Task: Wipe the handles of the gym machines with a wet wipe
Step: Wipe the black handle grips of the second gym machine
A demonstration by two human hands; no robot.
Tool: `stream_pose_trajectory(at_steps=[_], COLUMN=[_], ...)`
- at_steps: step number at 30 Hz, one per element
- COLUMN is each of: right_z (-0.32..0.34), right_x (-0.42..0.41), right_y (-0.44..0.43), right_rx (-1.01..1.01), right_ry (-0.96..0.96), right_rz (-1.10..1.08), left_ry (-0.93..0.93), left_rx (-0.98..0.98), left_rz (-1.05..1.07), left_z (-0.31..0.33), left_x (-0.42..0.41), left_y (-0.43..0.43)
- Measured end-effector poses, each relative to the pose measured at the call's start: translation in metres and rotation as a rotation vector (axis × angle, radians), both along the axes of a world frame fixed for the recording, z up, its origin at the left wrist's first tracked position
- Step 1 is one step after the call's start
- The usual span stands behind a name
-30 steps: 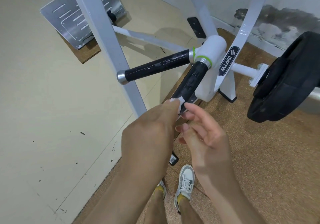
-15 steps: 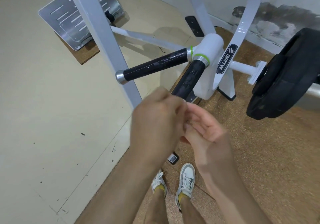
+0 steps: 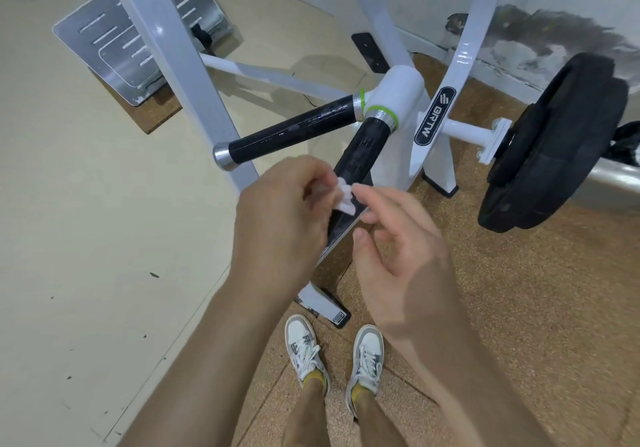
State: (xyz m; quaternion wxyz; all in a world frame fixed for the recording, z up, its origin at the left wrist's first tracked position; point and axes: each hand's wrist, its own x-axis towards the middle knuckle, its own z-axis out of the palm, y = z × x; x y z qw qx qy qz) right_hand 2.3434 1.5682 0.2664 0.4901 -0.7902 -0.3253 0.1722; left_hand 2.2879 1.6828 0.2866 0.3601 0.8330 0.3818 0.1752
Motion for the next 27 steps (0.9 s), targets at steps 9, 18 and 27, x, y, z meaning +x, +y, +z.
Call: stream_pose_trajectory(at_steps=[9,18,27], right_z=[-0.008,-0.012,0.000], right_x=[0.017,0.012,0.007], right_y=[0.032,0.037,0.043], right_rx=[-0.015,-0.049,-0.190], right_ry=[-0.241,-0.343,-0.295], right_rz=[0.099,-0.016,0.025], left_ry=[-0.155,-0.170,-0.155], left_rx=[-0.244,-0.126,-0.170], left_rz=[-0.078,0.011,0.015], left_z=[-0.002,-0.015,-0.014], left_x=[-0.030,-0.023,-0.024], left_y=[-0.004,-0.014,-0.010])
